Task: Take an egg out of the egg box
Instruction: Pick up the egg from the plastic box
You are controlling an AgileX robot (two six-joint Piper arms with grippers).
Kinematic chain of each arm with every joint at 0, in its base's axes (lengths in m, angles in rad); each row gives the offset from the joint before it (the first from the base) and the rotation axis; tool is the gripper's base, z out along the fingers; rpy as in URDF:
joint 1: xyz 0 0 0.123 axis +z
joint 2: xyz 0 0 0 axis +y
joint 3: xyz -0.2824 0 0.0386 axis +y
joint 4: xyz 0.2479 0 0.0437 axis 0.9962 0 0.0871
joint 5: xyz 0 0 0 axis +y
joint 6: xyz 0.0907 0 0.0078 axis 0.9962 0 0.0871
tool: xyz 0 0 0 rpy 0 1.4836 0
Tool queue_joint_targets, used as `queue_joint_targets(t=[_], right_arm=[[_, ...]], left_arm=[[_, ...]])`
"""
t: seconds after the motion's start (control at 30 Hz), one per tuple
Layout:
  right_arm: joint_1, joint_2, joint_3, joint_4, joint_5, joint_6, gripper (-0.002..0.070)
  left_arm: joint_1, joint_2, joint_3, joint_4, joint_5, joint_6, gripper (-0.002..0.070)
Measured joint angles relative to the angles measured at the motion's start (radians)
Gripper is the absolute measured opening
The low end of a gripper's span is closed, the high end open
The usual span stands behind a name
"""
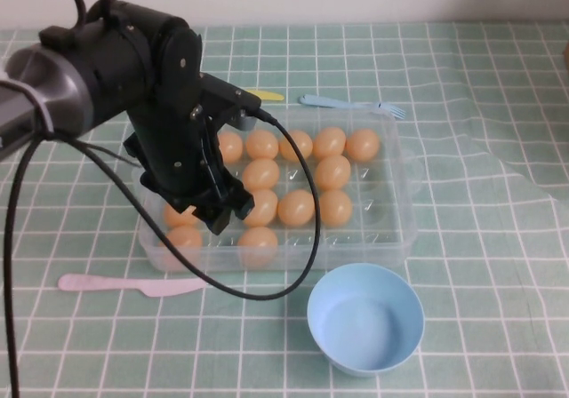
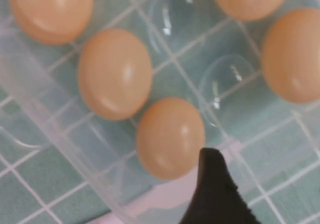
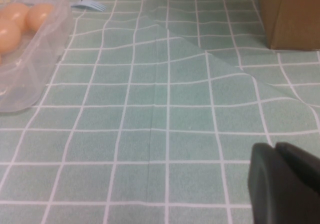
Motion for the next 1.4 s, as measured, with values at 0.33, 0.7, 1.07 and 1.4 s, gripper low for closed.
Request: queue_joint_targets(t=[0.33,0.7,1.07,1.4], right_arm=[[0.0,0.0,0.0,0.0,0.0,0.0,-0.0017],[0.0,0.0,0.0,0.0,0.0,0.0,-0.0017],[0.0,0.0,0.0,0.0,0.0,0.0,-0.0017],[0.0,0.0,0.0,0.0,0.0,0.0,-0.0017]], left_arm=[[0.01,0.074,-0.024,0.047,0.002,-0.055,0.0415],[0.033,0.088,-0.024,0.06,0.0,-0.098,0.0417],[0.033,0.12,-0.024,0.108,0.0,-0.12,0.0417],[0.033,0.152,-0.024,0.09,0.006,-0.146,0.0417]])
